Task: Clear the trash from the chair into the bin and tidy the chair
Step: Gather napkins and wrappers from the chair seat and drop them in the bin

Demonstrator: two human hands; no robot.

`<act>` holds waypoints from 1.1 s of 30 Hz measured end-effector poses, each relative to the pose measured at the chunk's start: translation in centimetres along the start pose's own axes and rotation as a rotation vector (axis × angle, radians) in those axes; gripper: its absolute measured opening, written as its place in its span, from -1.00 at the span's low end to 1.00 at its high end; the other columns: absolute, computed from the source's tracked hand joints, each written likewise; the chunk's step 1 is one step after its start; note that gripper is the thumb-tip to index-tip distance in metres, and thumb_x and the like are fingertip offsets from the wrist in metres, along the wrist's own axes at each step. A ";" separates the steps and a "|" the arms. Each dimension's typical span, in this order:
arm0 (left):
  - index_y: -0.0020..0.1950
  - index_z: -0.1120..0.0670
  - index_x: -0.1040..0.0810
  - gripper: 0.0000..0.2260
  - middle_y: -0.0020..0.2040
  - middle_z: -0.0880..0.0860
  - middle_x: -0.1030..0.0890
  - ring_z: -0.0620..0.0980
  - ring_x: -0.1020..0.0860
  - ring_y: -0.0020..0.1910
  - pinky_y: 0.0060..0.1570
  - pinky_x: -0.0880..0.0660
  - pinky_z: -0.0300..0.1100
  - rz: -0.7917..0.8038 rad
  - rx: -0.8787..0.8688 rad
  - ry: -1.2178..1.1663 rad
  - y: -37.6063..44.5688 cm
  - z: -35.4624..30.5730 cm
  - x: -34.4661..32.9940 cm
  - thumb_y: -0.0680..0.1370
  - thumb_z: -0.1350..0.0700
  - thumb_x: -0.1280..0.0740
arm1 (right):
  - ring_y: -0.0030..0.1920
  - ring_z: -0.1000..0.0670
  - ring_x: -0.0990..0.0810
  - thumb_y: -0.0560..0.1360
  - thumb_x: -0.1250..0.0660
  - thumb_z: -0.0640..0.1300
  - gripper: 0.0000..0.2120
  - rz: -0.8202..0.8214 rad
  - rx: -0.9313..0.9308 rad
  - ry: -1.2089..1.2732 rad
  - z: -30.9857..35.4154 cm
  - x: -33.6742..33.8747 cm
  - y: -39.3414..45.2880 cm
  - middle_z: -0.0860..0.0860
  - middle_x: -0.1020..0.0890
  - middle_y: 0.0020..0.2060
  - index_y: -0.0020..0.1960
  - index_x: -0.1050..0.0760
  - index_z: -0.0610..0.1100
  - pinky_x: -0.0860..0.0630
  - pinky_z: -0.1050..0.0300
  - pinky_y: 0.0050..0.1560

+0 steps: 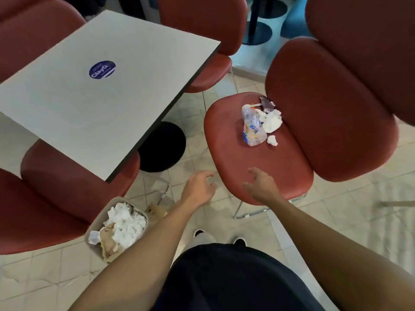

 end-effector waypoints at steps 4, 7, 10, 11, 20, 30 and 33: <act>0.28 0.01 -0.52 -0.69 0.28 0.01 -0.52 -0.01 -0.48 0.25 0.25 -0.38 -0.17 0.053 -0.063 0.028 2.8 -3.1 -0.7 0.54 0.07 -0.32 | 0.24 -0.17 -0.48 0.47 -0.37 -0.08 -0.44 -0.024 -0.017 -0.058 -1.3 2.4 1.1 -0.19 -0.44 0.28 0.43 -0.32 -0.03 -0.40 0.04 0.25; 0.25 -0.01 -0.53 -0.70 0.24 -0.01 -0.55 -0.01 -0.51 0.21 0.21 -0.40 -0.17 0.099 -0.122 0.071 5.6 -5.0 -1.4 0.53 0.04 -0.33 | 0.25 -0.18 -0.48 0.47 -0.37 -0.07 -0.43 -0.063 -0.065 -0.035 -2.3 4.4 2.5 -0.21 -0.41 0.29 0.44 -0.30 -0.03 -0.39 0.03 0.28; 0.22 -0.01 -0.55 -0.72 0.17 -0.01 -0.56 -0.02 -0.52 0.14 0.16 -0.39 -0.21 0.150 -0.164 0.113 8.4 -6.4 -2.3 0.51 0.03 -0.35 | 0.25 -0.18 -0.49 0.47 -0.38 -0.07 -0.43 -0.096 -0.125 -0.001 -3.4 6.0 3.7 -0.21 -0.38 0.32 0.44 -0.30 -0.02 -0.38 0.04 0.29; 0.21 0.00 -0.56 -0.73 0.15 0.00 -0.56 -0.02 -0.53 0.12 0.16 -0.40 -0.21 0.157 -0.175 0.118 9.2 -6.8 -2.4 0.51 0.04 -0.36 | 0.27 -0.18 -0.48 0.47 -0.39 -0.07 -0.43 -0.106 -0.140 0.019 -3.8 6.3 4.0 -0.22 -0.37 0.34 0.44 -0.30 -0.01 -0.38 0.04 0.30; 0.18 0.00 -0.59 -0.71 0.12 0.01 -0.58 0.02 -0.58 0.07 0.17 -0.48 -0.13 0.160 -0.206 0.135 18.0 -11.1 -3.2 0.47 0.06 -0.41 | 0.27 -0.16 -0.48 0.49 -0.35 -0.08 -0.43 -0.097 -0.224 0.033 -6.1 10.3 9.7 -0.17 -0.37 0.35 0.45 -0.27 -0.01 -0.36 0.06 0.30; 0.20 -0.04 -0.57 -0.69 0.11 0.03 -0.57 0.06 -0.56 0.10 0.15 -0.49 -0.05 0.233 -0.143 0.172 31.6 -16.5 -8.1 0.46 0.09 -0.38 | 0.30 -0.11 -0.43 0.48 -0.35 -0.13 -0.46 -0.007 -0.178 0.117 -6.6 14.6 25.2 -0.10 -0.48 0.28 0.43 -0.31 -0.05 -0.33 0.20 0.15; 0.24 0.00 -0.55 -0.67 0.23 0.07 -0.56 0.09 -0.52 0.21 0.23 -0.44 -0.02 0.259 -0.127 0.179 36.1 -17.8 -10.7 0.47 0.09 -0.36 | 0.28 -0.09 -0.42 0.49 -0.34 -0.18 -0.52 0.001 -0.139 0.151 -7.3 15.3 30.5 -0.10 -0.50 0.24 0.39 -0.36 -0.13 -0.21 0.28 -0.03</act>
Point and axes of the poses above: each hand's wrist, its own y-axis towards the middle knuckle, its own x-axis out of the back of the hand, z = x × y, the point moved 9 cm from there along y, towards the middle knuckle
